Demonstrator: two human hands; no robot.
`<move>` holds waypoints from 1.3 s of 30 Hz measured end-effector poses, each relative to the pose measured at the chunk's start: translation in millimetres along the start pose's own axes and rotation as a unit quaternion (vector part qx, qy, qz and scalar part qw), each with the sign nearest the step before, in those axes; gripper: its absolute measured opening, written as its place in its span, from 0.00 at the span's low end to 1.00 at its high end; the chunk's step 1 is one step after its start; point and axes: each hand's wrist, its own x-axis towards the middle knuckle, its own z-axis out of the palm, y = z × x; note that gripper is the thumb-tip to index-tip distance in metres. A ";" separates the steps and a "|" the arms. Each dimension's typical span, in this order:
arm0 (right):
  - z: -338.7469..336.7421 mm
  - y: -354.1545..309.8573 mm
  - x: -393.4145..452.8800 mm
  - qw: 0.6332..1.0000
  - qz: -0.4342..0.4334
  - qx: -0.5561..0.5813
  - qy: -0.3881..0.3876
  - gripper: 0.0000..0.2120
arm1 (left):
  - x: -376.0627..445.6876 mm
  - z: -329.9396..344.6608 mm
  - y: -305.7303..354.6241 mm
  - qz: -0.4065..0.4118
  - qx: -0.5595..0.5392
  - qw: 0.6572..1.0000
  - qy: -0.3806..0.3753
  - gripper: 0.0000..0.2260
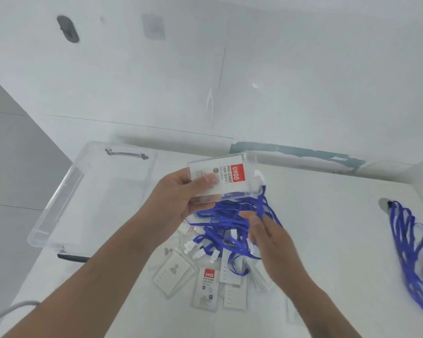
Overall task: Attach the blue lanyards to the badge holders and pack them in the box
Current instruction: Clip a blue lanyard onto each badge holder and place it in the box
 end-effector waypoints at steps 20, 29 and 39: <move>-72.8 -75.0 17.2 0.984 -0.075 -0.126 -0.102 0.03 | -16.7 6.8 -32.7 -0.122 0.230 0.953 -0.153 0.04; -22.5 -25.7 -5.4 0.997 0.040 -0.014 -0.066 0.10 | -11.9 13.4 -26.4 -0.103 0.013 0.994 -0.016 0.05; -36.4 -62.9 -19.4 0.923 -0.175 -0.328 -0.099 0.09 | -4.0 4.7 -37.6 -0.051 0.329 0.943 0.024 0.09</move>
